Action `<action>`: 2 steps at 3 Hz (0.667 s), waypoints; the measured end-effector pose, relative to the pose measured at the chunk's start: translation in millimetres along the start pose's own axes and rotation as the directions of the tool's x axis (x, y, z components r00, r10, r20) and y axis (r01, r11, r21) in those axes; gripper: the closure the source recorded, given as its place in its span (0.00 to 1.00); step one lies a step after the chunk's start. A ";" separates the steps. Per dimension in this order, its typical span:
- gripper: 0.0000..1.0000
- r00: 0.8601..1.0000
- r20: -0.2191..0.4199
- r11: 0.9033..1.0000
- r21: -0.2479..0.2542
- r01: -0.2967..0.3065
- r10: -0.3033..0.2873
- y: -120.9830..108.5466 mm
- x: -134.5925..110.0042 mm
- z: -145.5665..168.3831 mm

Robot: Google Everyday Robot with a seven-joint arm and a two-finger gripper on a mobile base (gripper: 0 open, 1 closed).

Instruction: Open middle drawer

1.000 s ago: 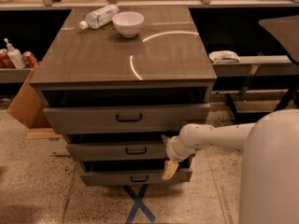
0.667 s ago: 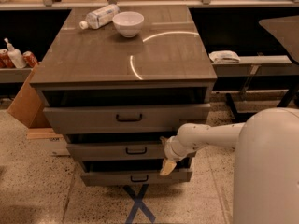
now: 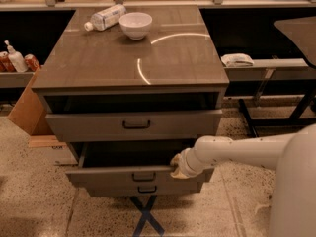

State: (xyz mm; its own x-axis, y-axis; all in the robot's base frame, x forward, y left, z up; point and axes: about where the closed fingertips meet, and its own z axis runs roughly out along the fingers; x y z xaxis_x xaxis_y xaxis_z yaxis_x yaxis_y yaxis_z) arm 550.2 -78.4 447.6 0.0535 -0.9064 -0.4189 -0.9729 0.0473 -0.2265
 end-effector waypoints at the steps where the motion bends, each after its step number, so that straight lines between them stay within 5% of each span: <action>1: 0.89 1.000 0.028 1.000 0.031 0.000 -0.001 18.6 -3.8 -35.9; 2: 0.85 0.998 0.064 1.000 0.031 -0.007 0.005 38.3 -8.1 -61.3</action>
Offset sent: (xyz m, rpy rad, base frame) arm -0.0819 -0.0262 0.0747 0.1083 -0.0292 -0.0033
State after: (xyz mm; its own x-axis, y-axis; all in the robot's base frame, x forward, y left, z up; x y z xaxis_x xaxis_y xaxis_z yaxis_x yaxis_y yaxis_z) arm 498.8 -95.0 496.2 0.0633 -0.8777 -0.4750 -0.9658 0.0660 -0.2506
